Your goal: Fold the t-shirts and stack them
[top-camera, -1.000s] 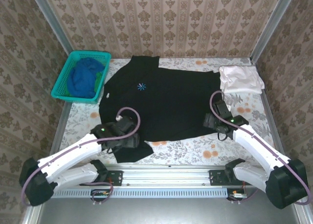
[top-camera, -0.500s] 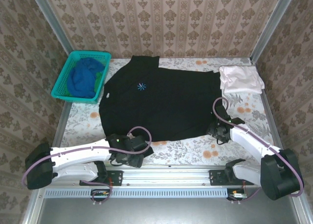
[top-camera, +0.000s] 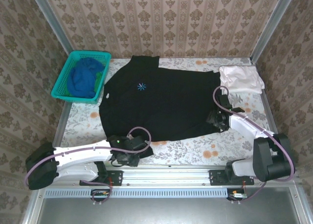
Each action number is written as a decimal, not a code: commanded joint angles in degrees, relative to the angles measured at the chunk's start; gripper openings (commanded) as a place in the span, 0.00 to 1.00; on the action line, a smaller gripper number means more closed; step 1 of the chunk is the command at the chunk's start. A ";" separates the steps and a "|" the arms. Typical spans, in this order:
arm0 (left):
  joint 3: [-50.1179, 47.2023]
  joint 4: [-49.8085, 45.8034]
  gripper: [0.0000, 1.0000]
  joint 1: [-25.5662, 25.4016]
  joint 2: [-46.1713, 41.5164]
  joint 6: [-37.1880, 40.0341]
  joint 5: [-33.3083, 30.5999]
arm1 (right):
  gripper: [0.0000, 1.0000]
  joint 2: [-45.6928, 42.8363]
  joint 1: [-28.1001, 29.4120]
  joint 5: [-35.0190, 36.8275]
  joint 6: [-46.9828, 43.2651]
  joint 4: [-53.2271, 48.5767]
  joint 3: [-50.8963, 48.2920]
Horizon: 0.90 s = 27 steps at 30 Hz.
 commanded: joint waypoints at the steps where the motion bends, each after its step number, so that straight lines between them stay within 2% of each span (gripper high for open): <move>1: -0.27 -0.34 0.10 1.11 -2.01 1.67 -0.29 | 0.56 2.23 -0.23 -2.03 -2.91 4.24 2.33; 6: 0.95 -5.07 0.05 2.93 -5.86 2.58 -1.61 | 0.45 6.25 -0.23 -1.62 -4.20 4.18 3.99; 11: 1.33 -7.81 0.02 5.39 -10.71 3.20 -2.98 | 0.11 3.04 -0.14 -0.58 -3.26 -1.19 4.27; 13: 1.52 -7.64 0.00 6.66 -11.98 3.31 -3.11 | 0.00 -2.01 0.10 -0.51 -2.12 -4.43 3.83; 19: 1.25 -7.22 0.00 9.51 -14.22 4.67 -3.13 | 0.00 -14.93 2.98 -0.69 3.67 -16.47 -1.33; 22: 0.85 -6.34 0.00 10.86 -15.00 5.54 -2.70 | 0.00 -18.46 3.70 -0.98 5.58 -17.72 -5.00; 23: 0.74 -5.90 0.00 11.27 -15.16 5.86 -2.57 | 0.11 -18.75 3.57 -0.48 5.81 -16.92 -5.70; 24: 0.53 -5.44 0.00 11.85 -15.30 6.32 -2.20 | 0.27 -18.34 3.26 0.45 5.77 -15.42 -5.97; 26: 0.37 -4.67 0.00 12.66 -15.09 7.07 -1.12 | 0.36 -15.76 1.79 0.45 4.76 -11.00 -5.13; 27: 0.46 -4.48 0.00 12.86 -14.97 7.30 -0.77 | 0.44 -13.32 0.99 0.06 3.82 -8.99 -3.67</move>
